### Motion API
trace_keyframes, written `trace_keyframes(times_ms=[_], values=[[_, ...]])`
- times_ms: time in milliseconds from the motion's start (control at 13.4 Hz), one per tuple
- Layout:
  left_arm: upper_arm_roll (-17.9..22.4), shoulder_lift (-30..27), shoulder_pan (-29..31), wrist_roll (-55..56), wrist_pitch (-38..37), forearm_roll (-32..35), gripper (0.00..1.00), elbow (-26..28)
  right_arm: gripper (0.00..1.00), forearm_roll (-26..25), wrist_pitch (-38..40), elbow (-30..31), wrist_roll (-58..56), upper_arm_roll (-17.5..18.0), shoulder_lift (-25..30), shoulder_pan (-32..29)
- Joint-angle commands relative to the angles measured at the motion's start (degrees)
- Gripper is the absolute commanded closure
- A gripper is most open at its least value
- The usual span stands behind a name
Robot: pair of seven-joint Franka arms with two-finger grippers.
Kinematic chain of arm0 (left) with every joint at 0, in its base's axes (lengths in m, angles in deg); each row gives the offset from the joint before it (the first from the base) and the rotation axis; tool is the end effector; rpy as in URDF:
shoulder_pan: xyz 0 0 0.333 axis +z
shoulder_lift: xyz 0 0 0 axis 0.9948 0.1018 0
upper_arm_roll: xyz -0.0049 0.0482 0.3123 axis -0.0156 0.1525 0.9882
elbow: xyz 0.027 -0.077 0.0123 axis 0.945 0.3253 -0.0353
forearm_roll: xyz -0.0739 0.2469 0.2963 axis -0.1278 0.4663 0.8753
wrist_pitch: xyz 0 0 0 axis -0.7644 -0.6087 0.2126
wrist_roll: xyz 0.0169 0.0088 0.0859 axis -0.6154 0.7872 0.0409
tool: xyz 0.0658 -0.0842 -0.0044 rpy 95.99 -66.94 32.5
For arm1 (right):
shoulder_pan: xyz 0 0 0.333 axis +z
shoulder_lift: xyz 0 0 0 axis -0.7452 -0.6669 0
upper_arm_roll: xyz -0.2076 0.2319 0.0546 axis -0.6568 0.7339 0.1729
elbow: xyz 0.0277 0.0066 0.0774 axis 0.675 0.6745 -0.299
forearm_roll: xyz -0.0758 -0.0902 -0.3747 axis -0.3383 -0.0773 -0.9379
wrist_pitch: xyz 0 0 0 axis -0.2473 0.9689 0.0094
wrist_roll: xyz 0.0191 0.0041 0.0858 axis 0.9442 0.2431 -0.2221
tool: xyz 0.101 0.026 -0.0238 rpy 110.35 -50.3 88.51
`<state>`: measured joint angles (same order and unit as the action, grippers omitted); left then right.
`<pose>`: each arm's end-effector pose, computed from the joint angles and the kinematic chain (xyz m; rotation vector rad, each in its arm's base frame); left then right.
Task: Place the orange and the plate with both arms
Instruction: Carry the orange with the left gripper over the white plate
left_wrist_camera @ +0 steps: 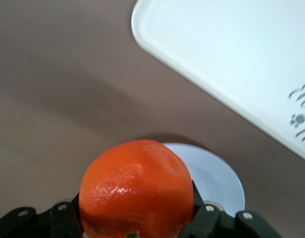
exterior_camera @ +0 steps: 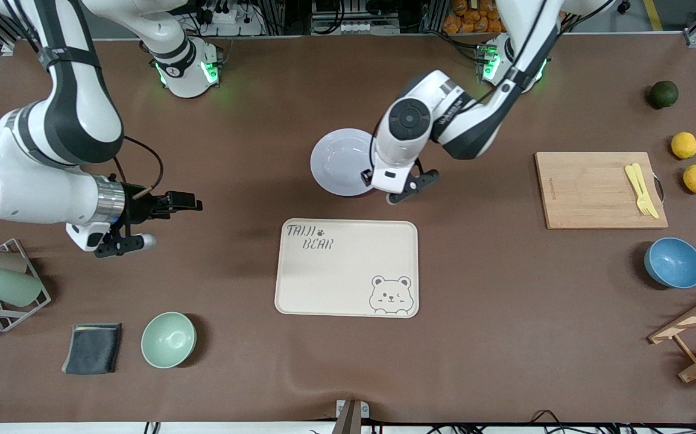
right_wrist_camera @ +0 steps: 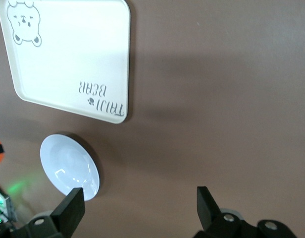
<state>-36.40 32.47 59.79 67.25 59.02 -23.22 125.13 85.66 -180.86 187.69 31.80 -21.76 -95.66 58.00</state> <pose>0.4348 -0.4512 0.3154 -2.9828 -0.8670 0.3284 0.6024 0.1028 0.4189 -2.7201 -0.1310 0.3552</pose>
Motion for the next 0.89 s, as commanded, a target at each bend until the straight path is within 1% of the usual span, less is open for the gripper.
trace_keyframes(times_ms=[0, 149, 224, 447, 596, 820], values=[[0.4, 1.0, -3.5, 4.8, 0.5, -1.1, 0.99, 0.5, 0.0, 1.8, 2.9, -0.7, -0.8, 0.3, -1.4, -1.6], [0.4, 1.0, -5.3, 7.8, 3.3, -1.0, 0.98, 2.8, 0.0, 1.8, 4.8, -0.3, -0.8, 0.3, -1.6, -1.9], [0.4, 1.7, -5.8, 9.8, 5.0, -1.1, 0.96, 2.8, 0.0, 1.9, 5.6, 0.2, -0.9, 0.3, -1.6, -2.4], [0.7, 5.4, -10.3, 15.2, 8.7, -0.1, 0.96, 2.6, 0.0, 2.0, 6.6, 3.7, -1.0, 0.4, -1.8, -2.4], [0.7, 7.3, -11.6, 16.9, 11.0, 1.2, 0.96, 2.6, 0.0, 5.0, 6.6, 6.8, -1.3, 0.3, -1.1, -2.4], [0.7, 8.7, -12.1, 17.4, 12.4, 3.1, 0.96, 2.4, 0.0, 5.9, 6.5, 9.2, -1.3, 0.4, -0.5, -2.3]])
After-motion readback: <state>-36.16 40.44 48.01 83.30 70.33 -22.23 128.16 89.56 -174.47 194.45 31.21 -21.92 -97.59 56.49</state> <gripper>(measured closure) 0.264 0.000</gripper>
